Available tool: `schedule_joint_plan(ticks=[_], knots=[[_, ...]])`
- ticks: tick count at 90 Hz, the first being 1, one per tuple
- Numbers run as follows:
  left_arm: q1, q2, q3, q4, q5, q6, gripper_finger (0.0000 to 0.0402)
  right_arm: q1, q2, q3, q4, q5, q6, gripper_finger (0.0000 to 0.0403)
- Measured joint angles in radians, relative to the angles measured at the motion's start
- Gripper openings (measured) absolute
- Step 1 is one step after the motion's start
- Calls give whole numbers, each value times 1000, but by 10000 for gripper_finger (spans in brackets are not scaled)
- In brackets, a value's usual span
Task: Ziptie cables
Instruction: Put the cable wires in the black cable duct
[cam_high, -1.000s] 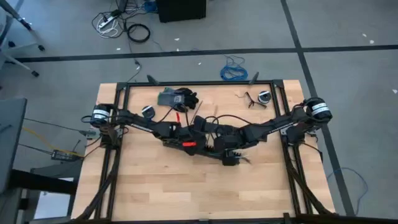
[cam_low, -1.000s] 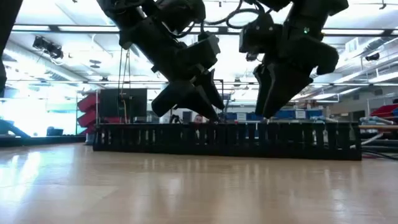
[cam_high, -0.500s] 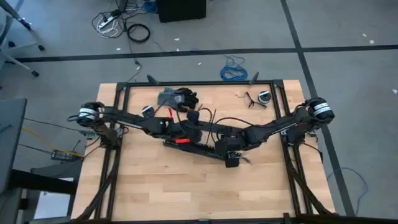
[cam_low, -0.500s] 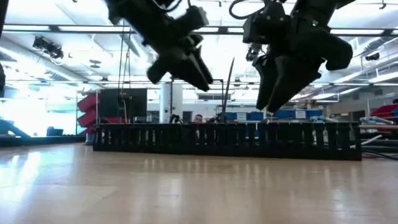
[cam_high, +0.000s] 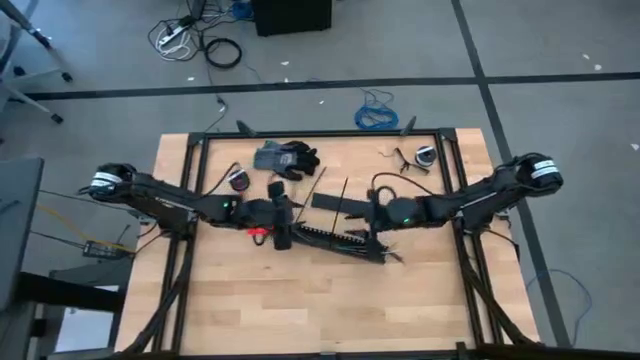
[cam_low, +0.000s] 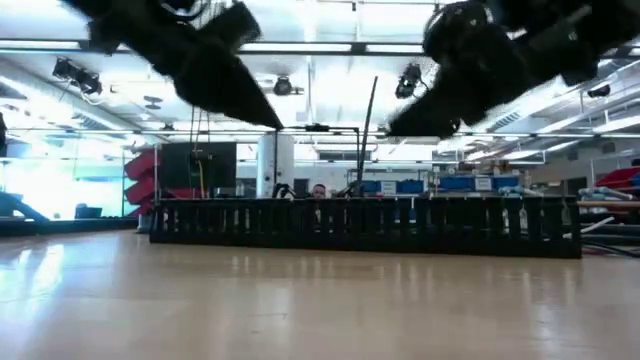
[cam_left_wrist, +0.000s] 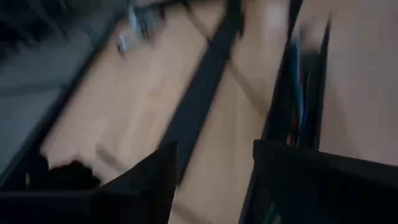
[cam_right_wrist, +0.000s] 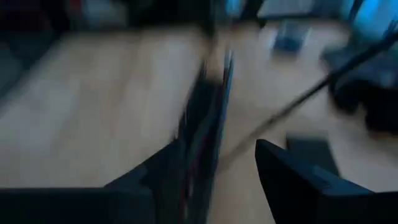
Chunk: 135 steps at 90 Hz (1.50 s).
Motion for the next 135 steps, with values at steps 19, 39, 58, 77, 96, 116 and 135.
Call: schedule_joint_plan(ticks=[19,39,58,77,96,116,135], knots=[[-11,59,-296,725,-4,20,203,-4,108,-3,116,-5,-104,192],[-9,121,-354,842,0,20,203,-33,282,85,141,72,125,190],[3,186,-319,841,2,77,203,4,309,105,159,29,213,185],[54,220,-310,831,0,84,203,60,270,124,41,16,316,174],[79,265,-275,844,33,82,203,45,269,116,-115,82,396,164],[79,320,-204,763,99,65,203,9,273,125,-97,103,347,164],[83,418,-109,676,118,68,203,-9,296,132,-57,95,305,164]])
